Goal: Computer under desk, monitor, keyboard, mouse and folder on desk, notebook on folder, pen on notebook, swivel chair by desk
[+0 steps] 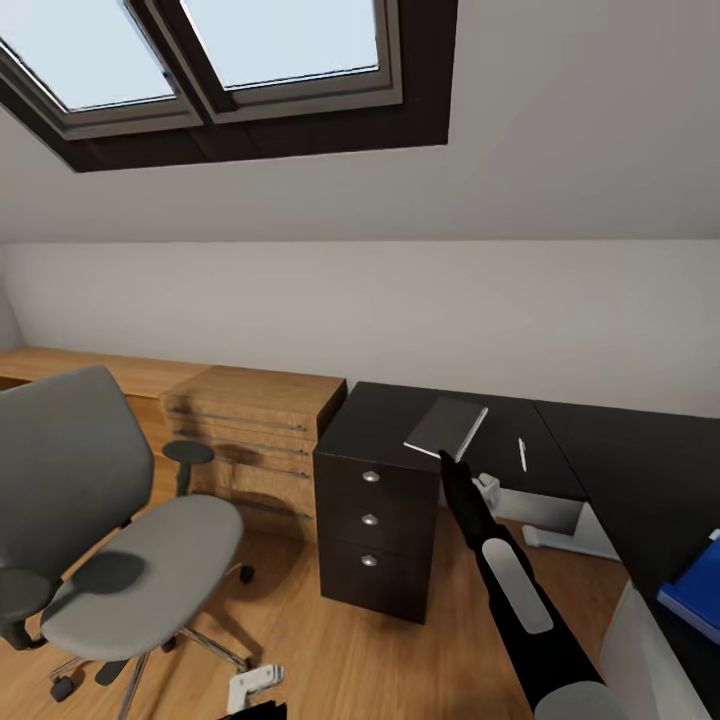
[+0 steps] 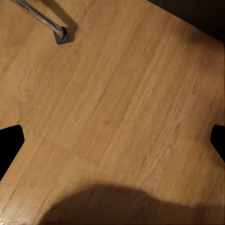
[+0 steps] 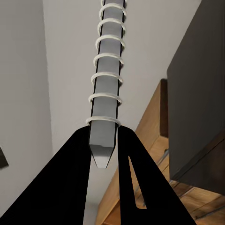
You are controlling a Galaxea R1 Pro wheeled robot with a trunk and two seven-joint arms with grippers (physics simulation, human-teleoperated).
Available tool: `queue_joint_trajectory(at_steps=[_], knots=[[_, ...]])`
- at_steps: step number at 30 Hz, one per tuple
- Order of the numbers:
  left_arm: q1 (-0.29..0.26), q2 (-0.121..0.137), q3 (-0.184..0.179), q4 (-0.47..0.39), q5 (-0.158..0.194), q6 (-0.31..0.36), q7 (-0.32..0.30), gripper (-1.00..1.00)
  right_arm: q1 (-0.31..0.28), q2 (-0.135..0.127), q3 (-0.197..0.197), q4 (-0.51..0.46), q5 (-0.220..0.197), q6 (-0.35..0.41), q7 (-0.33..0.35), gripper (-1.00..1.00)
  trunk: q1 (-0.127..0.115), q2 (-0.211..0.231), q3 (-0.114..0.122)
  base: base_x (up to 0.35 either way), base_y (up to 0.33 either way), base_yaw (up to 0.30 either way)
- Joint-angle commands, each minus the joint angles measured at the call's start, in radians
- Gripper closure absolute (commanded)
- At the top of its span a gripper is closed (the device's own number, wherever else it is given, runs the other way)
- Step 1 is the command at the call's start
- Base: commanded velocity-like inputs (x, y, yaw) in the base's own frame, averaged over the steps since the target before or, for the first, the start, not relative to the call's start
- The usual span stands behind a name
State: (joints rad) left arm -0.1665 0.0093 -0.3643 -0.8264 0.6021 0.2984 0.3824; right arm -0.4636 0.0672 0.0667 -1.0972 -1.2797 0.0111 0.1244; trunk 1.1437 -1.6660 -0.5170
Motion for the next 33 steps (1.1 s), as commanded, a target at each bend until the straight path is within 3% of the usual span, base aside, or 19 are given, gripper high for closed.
queue_joint_trajectory(at_steps=[1,4,6,9,10,18,28,33], knots=[[-0.001,0.002,-0.004,0.03,0.007,-0.007,0.008,-1.0,0.0,0.0,0.0,0.0,-0.012,0.001,0.005,1.0,0.0,-0.001,-0.001,0.0,0.0,-0.14],[-0.001,0.001,-0.004,0.108,0.006,-0.06,0.008,-1.0,0.001,-0.002,-0.001,-0.001,-0.013,0.001,0.005,1.0,0.0,-0.001,-0.001,0.0,0.0,-0.196],[-0.001,0.001,-0.007,0.176,0.005,-0.167,0.006,-1.0,0.001,-0.002,-0.002,-0.001,-0.013,0.001,0.005,1.0,0.0,-0.001,-0.001,0.0,0.0,-0.244],[-0.001,0.0,-0.01,0.21,0.004,-0.251,0.007,-1.0,0.002,-0.003,-0.002,-0.002,-0.013,0.001,0.005,1.0,0.0,-0.001,-0.001,0.0,0.0,-0.264],[-0.001,0.001,-0.012,0.225,0.003,-0.291,0.006,-1.0,0.024,-0.003,-0.001,-0.06,-0.014,0.002,-0.024,1.0,0.0,-0.001,-0.001,0.0,0.0,-0.288],[-0.001,0.003,-0.012,0.235,0.003,-0.309,0.007,-1.0,0.119,-0.007,-0.001,-0.259,-0.015,0.056,-0.283,1.0,0.0,-0.001,-0.001,0.0,0.0,-0.294],[-0.001,0.003,-0.011,0.236,0.005,-0.311,0.007,-1.0,0.132,-0.009,-0.004,-0.292,-0.02,0.147,-0.345,1.0,0.0,-0.001,-0.001,0.0,0.0,-0.296],[-0.001,0.003,-0.011,0.236,0.005,-0.312,0.007,-1.0,0.133,-0.018,-0.005,-0.292,-0.068,0.156,-0.348,1.0,0.0,-0.001,-0.001,0.0,0.0,-0.298]])
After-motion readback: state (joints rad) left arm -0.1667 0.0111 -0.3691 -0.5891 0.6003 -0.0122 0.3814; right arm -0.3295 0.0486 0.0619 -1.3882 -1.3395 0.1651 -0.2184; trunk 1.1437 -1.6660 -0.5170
